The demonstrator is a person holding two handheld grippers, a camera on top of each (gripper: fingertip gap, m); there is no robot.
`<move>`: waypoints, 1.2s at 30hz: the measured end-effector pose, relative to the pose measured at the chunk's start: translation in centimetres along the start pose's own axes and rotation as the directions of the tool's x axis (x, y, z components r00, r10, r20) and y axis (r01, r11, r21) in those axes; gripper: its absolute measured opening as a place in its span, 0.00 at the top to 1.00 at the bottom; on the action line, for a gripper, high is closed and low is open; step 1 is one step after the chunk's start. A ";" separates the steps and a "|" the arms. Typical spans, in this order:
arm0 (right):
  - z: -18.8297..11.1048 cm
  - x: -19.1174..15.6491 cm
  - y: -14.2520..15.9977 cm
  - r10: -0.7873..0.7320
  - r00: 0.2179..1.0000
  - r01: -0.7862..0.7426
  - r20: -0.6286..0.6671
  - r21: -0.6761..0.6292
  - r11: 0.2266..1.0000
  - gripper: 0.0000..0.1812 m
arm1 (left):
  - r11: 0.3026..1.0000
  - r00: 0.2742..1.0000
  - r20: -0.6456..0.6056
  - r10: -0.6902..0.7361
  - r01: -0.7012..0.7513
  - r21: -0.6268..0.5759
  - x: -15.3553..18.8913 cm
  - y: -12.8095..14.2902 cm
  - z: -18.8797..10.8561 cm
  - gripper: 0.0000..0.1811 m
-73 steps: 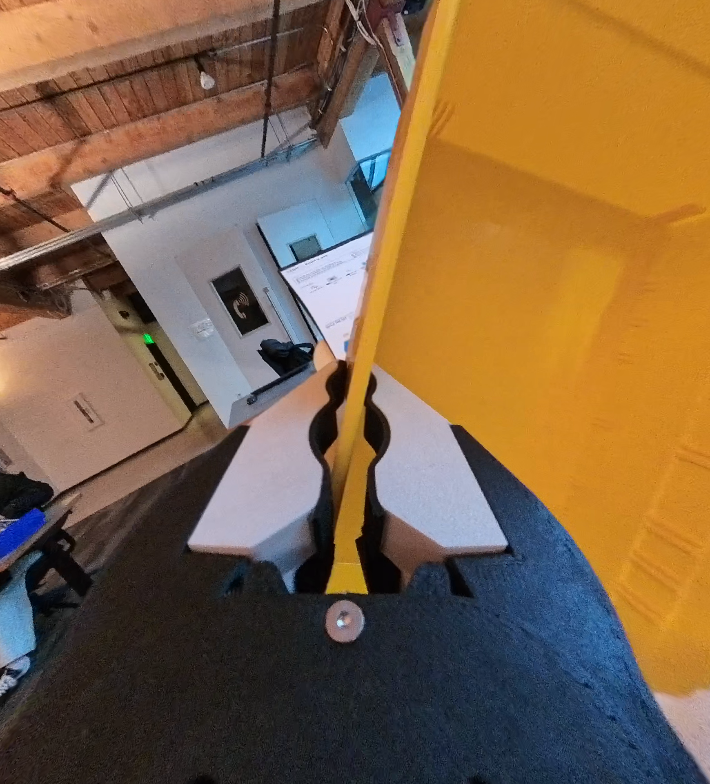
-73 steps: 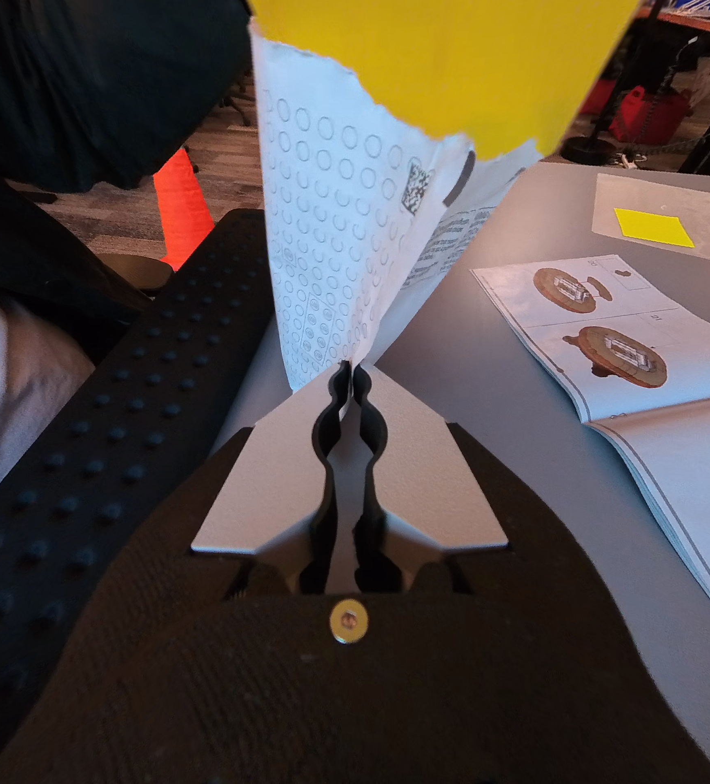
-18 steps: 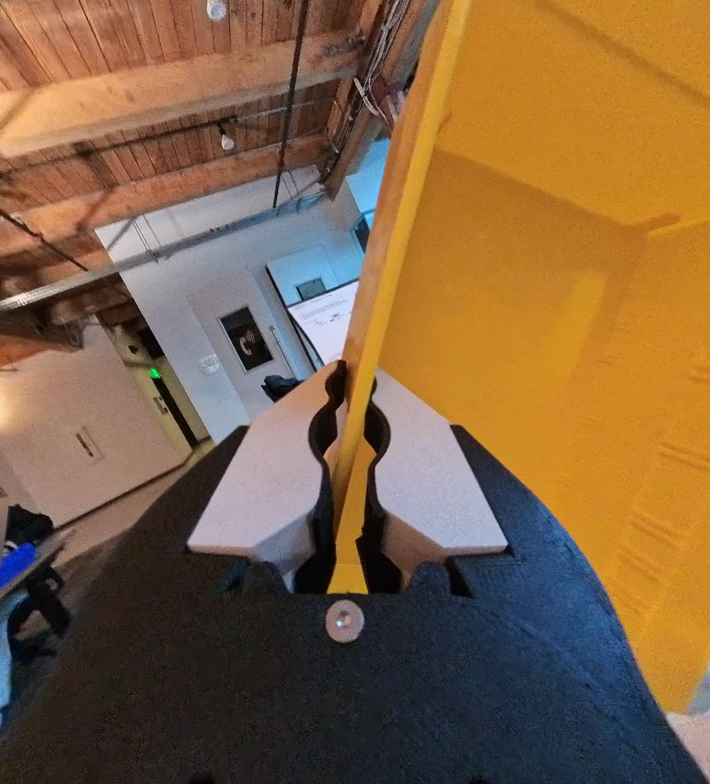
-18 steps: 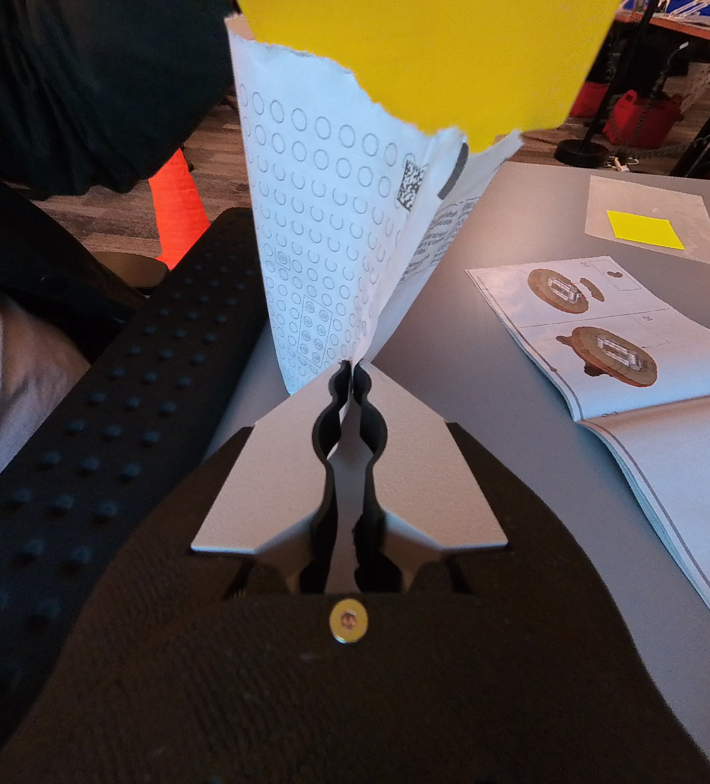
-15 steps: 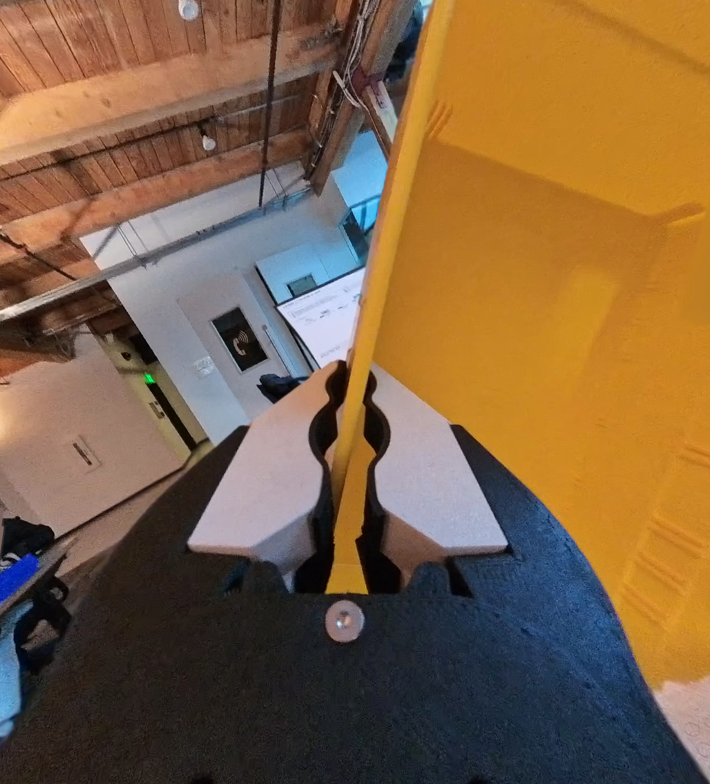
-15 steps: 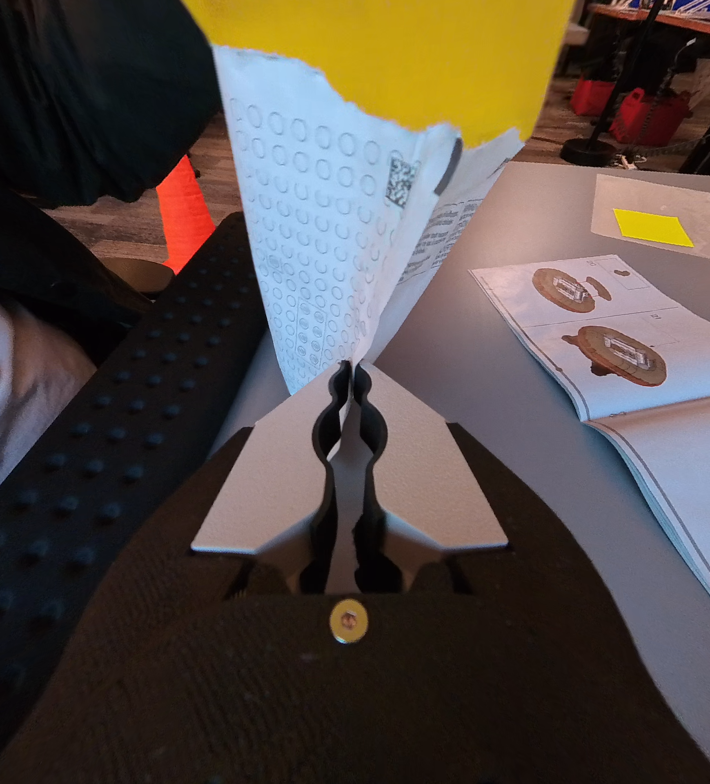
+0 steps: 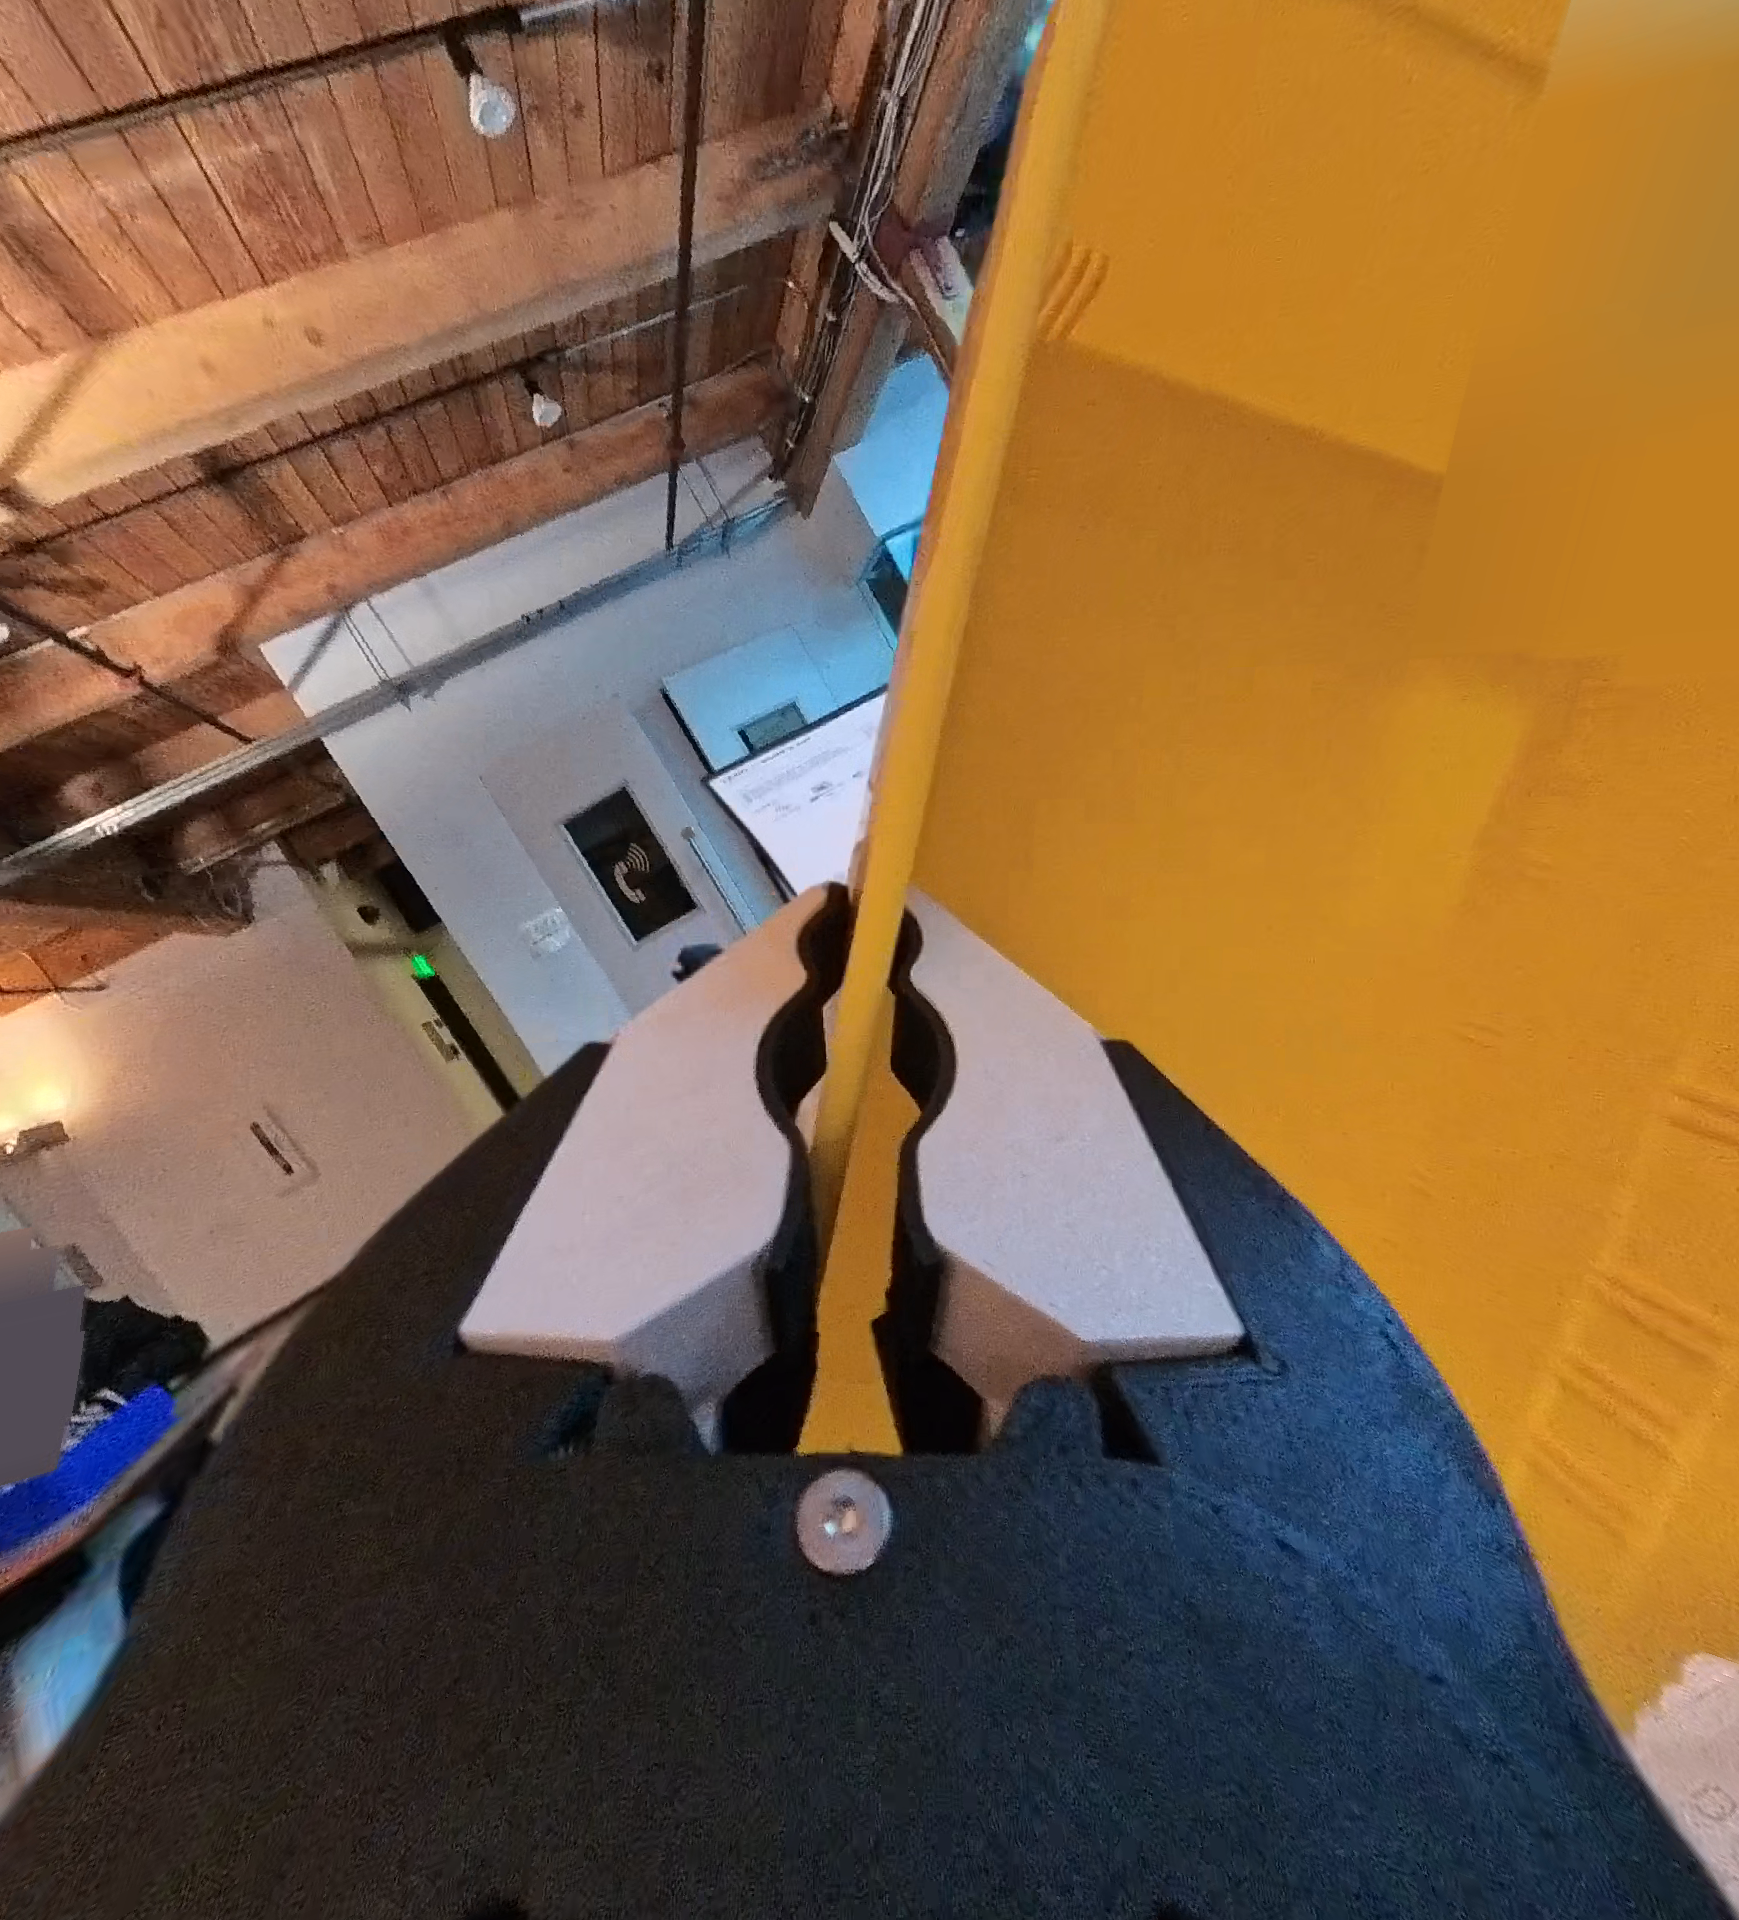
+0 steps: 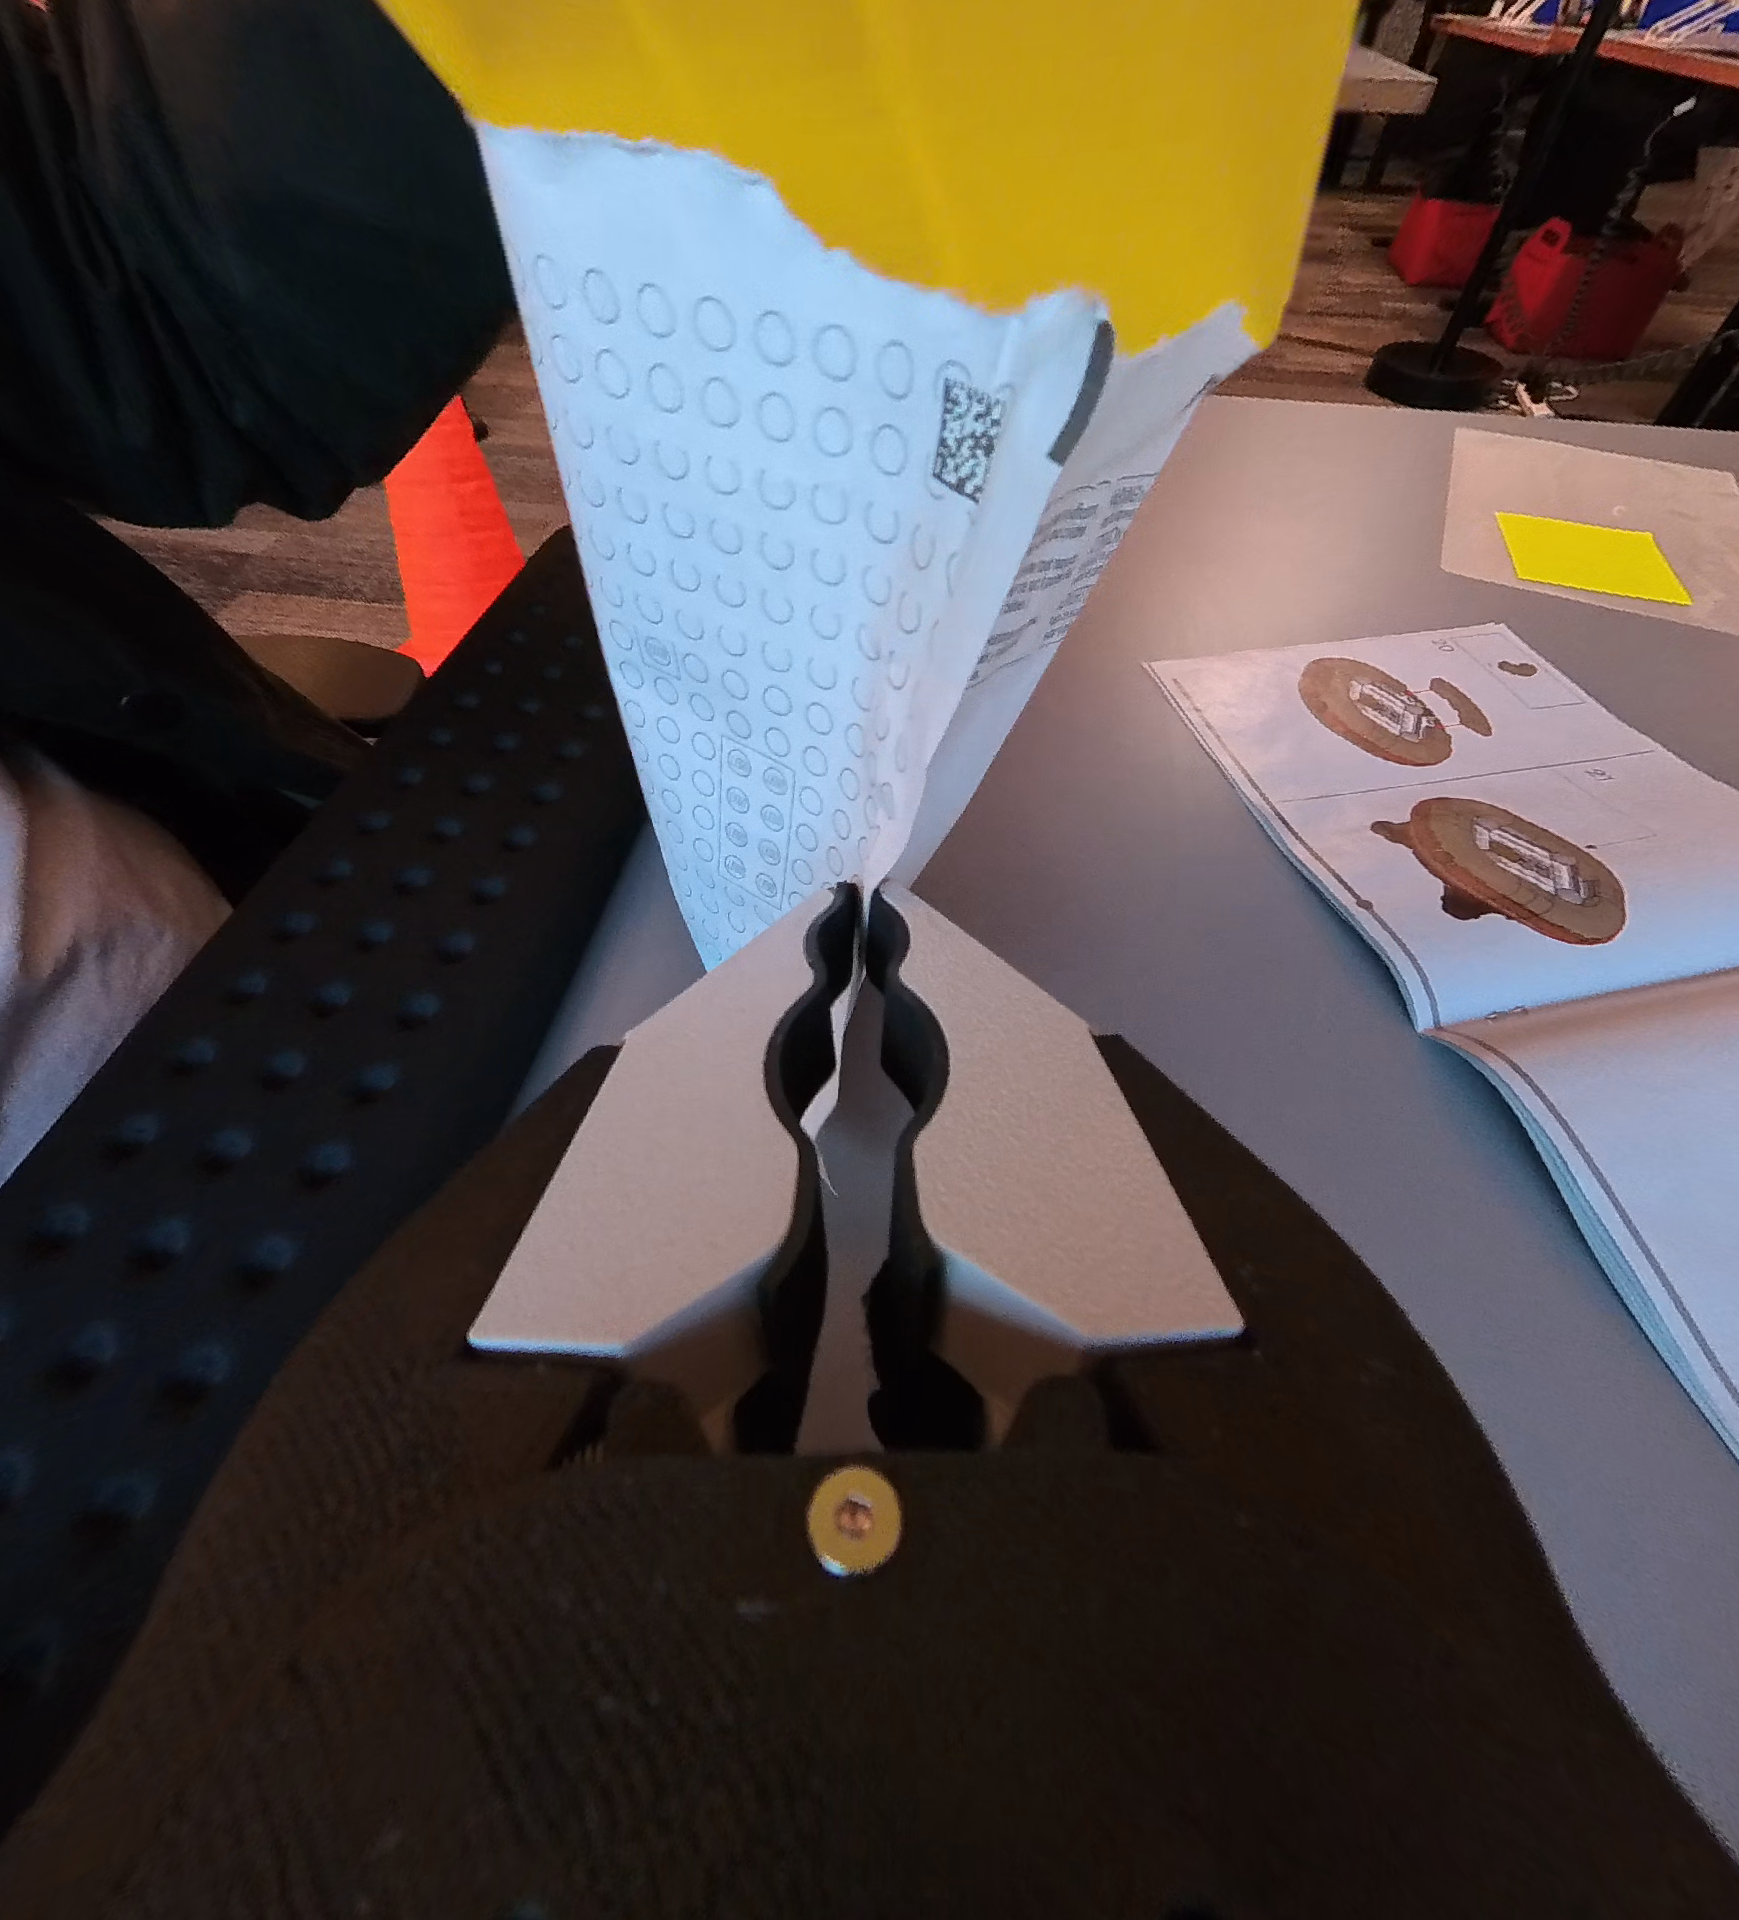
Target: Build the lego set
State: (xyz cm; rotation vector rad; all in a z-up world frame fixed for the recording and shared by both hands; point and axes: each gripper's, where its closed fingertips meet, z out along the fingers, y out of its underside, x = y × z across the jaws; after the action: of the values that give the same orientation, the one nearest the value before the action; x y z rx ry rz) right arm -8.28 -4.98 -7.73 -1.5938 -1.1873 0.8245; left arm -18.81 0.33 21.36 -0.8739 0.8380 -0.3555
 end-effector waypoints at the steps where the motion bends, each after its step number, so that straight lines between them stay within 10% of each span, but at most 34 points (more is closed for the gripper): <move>1: 0.0 0.0 0.0 -0.007 1.000 0.007 -0.006 -0.004 1.000 1.00 | 1.000 1.000 0.012 -0.024 0.024 -0.004 -0.3 0.0 -0.1 0.98; 36: 0.1 -0.2 0.0 0.002 1.000 -0.002 0.007 0.000 1.000 1.00 | 0.996 0.996 0.029 0.090 -0.091 0.026 1.0 -0.9 -0.2 0.98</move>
State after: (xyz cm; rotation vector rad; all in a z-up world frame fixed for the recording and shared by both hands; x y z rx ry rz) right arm -8.38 -5.11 -7.74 -1.5940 -1.1911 0.8319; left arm -18.28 -0.95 21.48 -0.8112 0.8427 -0.2743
